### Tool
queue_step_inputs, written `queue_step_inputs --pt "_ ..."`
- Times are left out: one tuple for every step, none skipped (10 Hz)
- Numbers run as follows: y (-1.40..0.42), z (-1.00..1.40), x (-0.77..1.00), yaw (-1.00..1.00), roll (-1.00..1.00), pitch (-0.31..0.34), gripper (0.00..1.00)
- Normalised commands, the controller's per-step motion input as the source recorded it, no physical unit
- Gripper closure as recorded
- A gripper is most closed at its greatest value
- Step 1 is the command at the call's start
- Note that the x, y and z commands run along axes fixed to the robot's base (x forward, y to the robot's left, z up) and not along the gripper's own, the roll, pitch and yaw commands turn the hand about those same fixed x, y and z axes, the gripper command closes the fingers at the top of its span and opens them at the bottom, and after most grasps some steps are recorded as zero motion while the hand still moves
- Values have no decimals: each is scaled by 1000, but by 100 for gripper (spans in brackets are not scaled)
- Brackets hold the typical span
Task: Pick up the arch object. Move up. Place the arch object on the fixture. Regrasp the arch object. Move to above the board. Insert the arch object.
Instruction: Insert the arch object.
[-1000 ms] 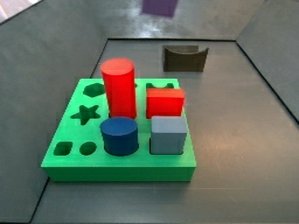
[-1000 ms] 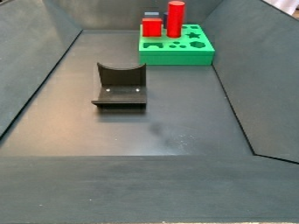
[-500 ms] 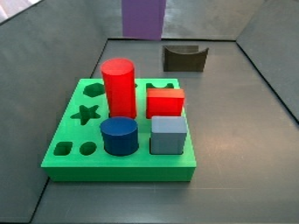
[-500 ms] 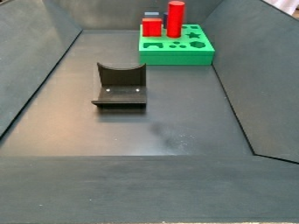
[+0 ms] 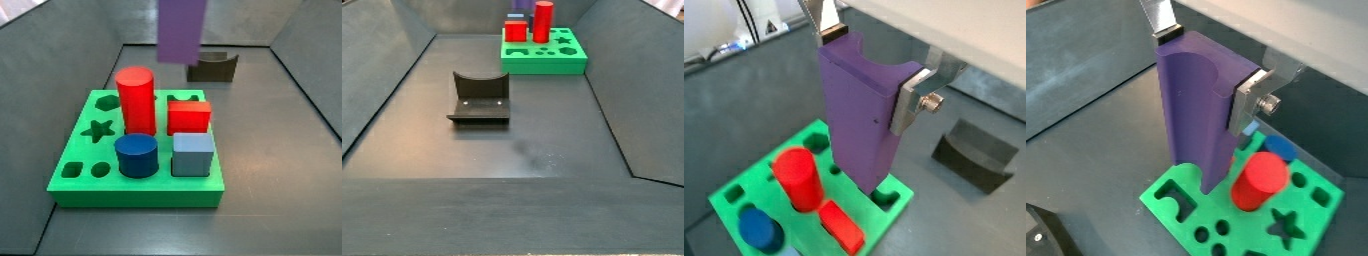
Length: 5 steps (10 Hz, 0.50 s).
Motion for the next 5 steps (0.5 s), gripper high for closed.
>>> queue_step_inputs --pt "80 -660 491 140 0 0 100" --pt "100 -603 380 280 121 0 100" --pt "171 -586 223 331 143 -19 100" --pt "214 -494 0 0 83 -23 100" --pt "300 -340 -103 -206 21 0 100"
